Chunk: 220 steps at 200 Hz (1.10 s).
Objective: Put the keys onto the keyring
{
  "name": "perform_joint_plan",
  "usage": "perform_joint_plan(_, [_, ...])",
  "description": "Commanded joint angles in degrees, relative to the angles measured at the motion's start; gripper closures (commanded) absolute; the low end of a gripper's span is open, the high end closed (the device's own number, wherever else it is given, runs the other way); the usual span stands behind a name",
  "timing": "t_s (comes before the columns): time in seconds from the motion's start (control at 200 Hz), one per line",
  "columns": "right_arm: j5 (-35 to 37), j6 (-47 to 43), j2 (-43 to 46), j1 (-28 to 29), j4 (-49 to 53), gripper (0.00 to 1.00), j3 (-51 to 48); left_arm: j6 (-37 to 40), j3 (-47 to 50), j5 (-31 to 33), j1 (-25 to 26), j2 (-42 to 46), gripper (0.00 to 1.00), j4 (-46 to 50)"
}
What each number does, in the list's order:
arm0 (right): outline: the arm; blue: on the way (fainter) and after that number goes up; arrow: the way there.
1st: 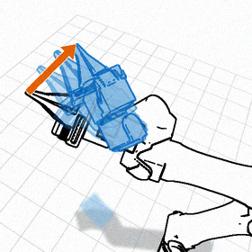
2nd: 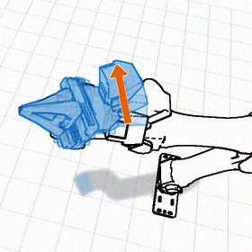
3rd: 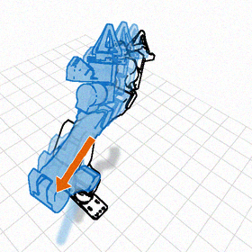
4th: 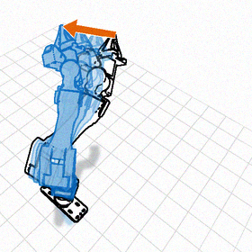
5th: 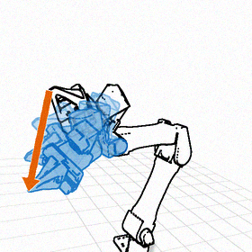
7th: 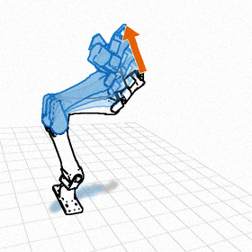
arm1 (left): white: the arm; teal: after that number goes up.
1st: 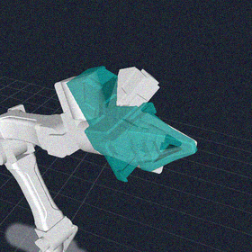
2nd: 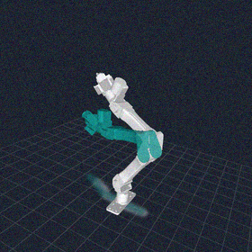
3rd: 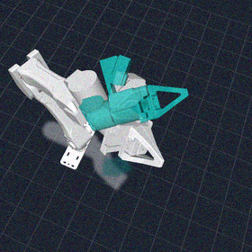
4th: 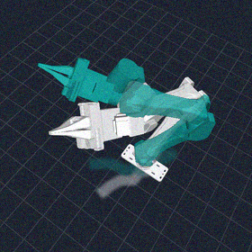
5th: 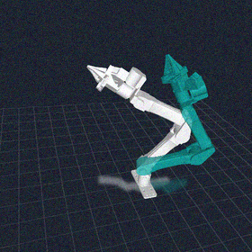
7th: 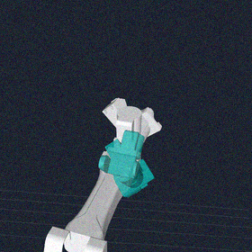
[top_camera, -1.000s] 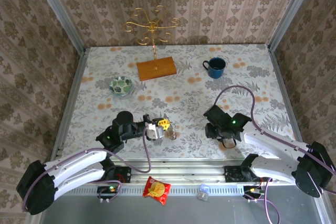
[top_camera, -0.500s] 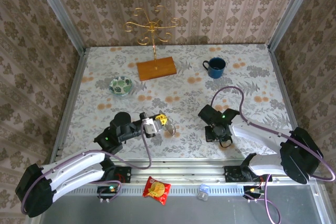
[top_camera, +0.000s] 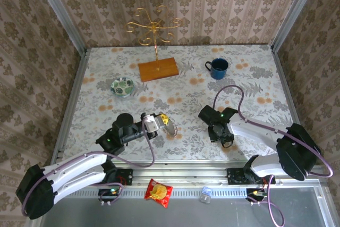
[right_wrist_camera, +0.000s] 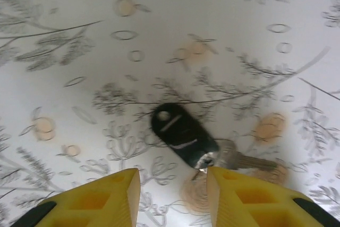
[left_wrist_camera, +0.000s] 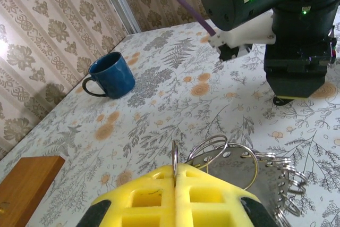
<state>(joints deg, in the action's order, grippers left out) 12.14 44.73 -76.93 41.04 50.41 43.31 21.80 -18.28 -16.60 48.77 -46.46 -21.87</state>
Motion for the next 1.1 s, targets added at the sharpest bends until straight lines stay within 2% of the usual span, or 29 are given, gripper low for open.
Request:
perform_joint_plan(0.0, [4.2, 6.6, 2.6, -0.9, 4.4, 0.61, -1.6, -0.9, -1.6, -1.3, 0.4, -0.2, 1.00, -0.5])
perform_joint_plan(0.105, [0.8, 8.1, 2.9, -0.9, 3.2, 0.62, -2.8, -0.8, -1.4, -1.6, 0.4, -0.6, 1.00, -1.5])
perform_joint_plan(0.34, [0.3, 7.0, -0.1, -1.0, 3.5, 0.65, -1.2, -0.6, -1.5, -2.6, 0.4, -1.5, 1.00, -2.1])
perform_joint_plan(0.525, [-0.9, 12.2, -4.3, -0.9, 7.8, 0.68, 1.7, 0.1, -1.5, -2.6, 0.4, -1.4, 1.00, -1.9])
perform_joint_plan(0.79, [-5.0, 15.7, -5.7, -1.1, 3.3, 0.68, -0.5, 0.6, -1.1, -3.4, 0.4, -1.1, 1.00, -1.6])
perform_joint_plan(1.095, [-2.1, 16.1, -7.2, -1.1, 4.4, 0.78, 0.2, 0.7, -0.8, -3.8, 0.4, -0.3, 1.00, -1.6])
